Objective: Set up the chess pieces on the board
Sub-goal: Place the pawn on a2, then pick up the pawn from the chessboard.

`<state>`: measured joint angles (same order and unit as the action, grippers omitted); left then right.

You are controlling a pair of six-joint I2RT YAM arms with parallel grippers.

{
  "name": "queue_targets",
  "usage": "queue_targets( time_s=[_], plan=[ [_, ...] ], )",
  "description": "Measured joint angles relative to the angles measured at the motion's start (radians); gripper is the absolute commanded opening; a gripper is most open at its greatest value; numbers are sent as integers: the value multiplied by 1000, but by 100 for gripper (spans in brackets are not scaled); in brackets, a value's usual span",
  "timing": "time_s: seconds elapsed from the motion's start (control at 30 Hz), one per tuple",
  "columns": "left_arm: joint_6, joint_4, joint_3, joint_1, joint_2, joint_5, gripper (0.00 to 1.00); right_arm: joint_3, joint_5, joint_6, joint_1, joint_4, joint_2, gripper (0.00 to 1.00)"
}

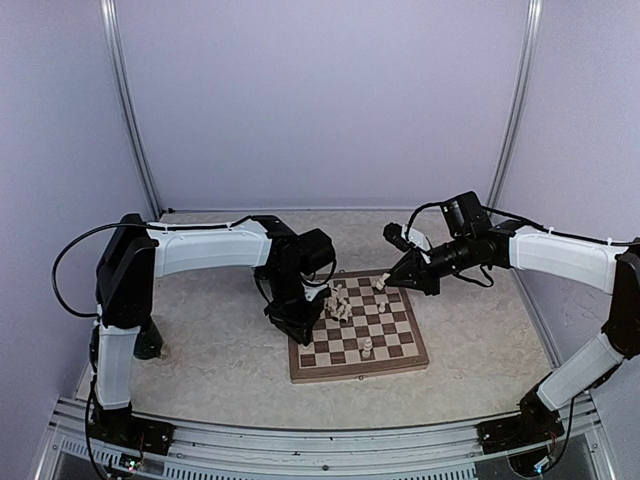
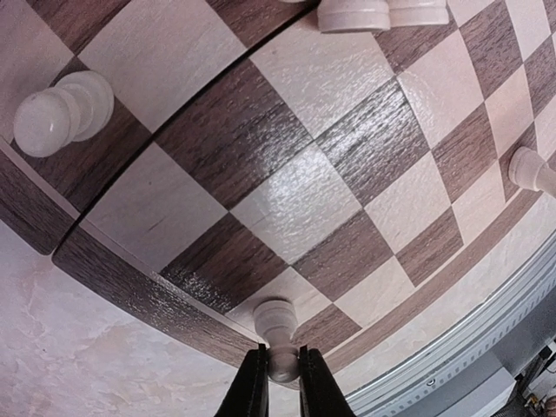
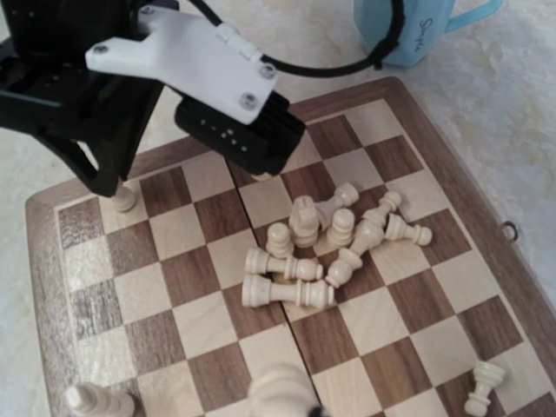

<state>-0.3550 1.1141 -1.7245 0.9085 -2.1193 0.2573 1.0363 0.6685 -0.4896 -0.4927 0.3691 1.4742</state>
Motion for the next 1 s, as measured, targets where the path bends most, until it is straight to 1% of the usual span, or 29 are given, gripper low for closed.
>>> queue_targets(
  time_s=[0.13, 0.2, 0.27, 0.43, 0.53, 0.67, 0.8, 0.93, 0.97, 1.0],
  plan=[
    [0, 0, -1, 0, -5, -1, 25, 0, 0, -2, 0, 0, 0, 0],
    [0, 0, -1, 0, -6, 0, 34, 0, 0, -3, 0, 0, 0, 0],
    [3, 2, -6, 1, -6, -1, 37, 0, 0, -4, 0, 0, 0, 0],
    [-2, 10, -52, 6, 1, -21, 38, 0, 0, -5, 0, 0, 0, 0],
    [-11, 14, -83, 5, 33, -83, 37, 0, 0, -5, 0, 1, 1, 0],
    [-24, -28, -81, -15, 114, -201, 37, 0, 1, -5, -3, 1, 5, 0],
    [-26, -128, -51, -31, 167, -294, 40, 0, 14, 3, -7, 2, 10, 0],
    [5, -342, 73, -8, 228, -342, 47, 8, 59, 51, -8, 3, 11, 0],
    [18, -431, 135, 6, 257, -344, 47, 17, 75, 68, -8, 3, 11, 0],
    [24, -480, 172, 15, 278, -344, 45, 29, 89, 82, -8, 4, 11, 0]
  ],
)
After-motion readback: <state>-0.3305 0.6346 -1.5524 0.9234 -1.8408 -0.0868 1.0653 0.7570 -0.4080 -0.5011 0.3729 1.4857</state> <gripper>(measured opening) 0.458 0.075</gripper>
